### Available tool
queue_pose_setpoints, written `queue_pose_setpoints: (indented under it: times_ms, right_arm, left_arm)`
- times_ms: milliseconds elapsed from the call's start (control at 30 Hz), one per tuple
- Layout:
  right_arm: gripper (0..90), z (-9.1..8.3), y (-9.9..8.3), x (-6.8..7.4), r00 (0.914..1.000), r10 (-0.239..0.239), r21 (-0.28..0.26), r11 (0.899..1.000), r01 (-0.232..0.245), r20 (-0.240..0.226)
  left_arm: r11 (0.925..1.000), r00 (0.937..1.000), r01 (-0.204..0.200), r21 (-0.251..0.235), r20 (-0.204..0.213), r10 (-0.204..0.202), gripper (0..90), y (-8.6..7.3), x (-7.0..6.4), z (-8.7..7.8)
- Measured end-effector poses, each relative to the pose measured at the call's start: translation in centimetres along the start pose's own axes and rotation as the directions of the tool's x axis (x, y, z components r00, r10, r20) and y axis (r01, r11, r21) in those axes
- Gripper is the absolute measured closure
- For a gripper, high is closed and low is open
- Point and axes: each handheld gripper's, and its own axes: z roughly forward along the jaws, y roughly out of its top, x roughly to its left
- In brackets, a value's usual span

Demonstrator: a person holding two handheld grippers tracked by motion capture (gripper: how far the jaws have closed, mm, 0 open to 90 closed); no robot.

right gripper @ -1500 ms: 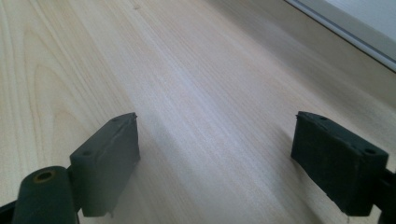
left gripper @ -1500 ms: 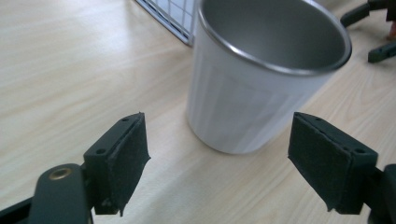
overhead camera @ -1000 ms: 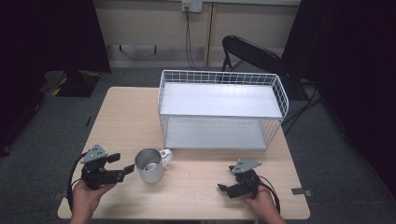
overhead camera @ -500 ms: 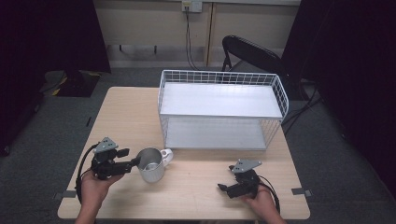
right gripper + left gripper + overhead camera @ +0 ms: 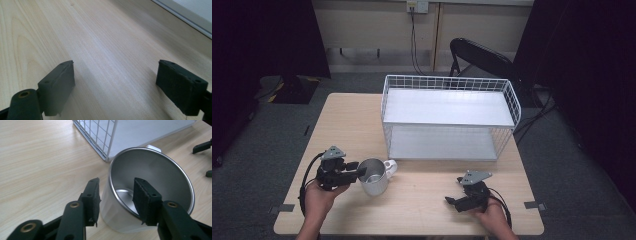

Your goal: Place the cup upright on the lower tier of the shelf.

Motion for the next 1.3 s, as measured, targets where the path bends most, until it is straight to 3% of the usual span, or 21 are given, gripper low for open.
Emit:
queue_pose_setpoints:
  times_ms: [300,500,633,900,1067,1300]
  right_arm:
    - [14.3,0.0,0.0,0.0,1.0,0.0,0.001,1.0,0.0,0.0]
    - [14.3,0.0,0.0,0.0,1.0,0.001,0.001,1.0,-0.001,0.0]
    - [14.3,0.0,0.0,0.0,1.0,0.002,0.001,1.0,-0.002,0.001]
    - [14.3,0.0,0.0,-0.1,1.0,0.001,0.001,1.0,-0.001,0.002]
    - [14.3,0.0,0.0,-0.1,1.0,0.001,0.001,1.0,-0.001,0.002]
    - [14.3,0.0,0.0,-0.1,1.0,0.001,0.001,1.0,-0.001,0.001]
  left_arm:
    - [0.9987,0.9997,0.024,0.045,-0.009,-0.024,61.6,-1.5,0.1,0.5]
    - [0.9972,0.9991,0.042,0.063,-0.015,-0.041,71.7,-2.5,0.3,0.5]
    - [0.9971,0.9983,0.055,0.052,-0.023,-0.054,83.1,-2.9,0.3,0.4]
    - [0.9974,0.9971,0.041,0.059,-0.066,-0.037,84.7,-2.5,-0.5,0.4]
    - [0.998,0.9967,0.04,0.05,-0.073,-0.036,84.7,-2.2,-0.9,0.6]
    - [0.9992,0.9958,0.041,0.0,-0.082,-0.04,84.7,-0.7,-2.1,1.2]
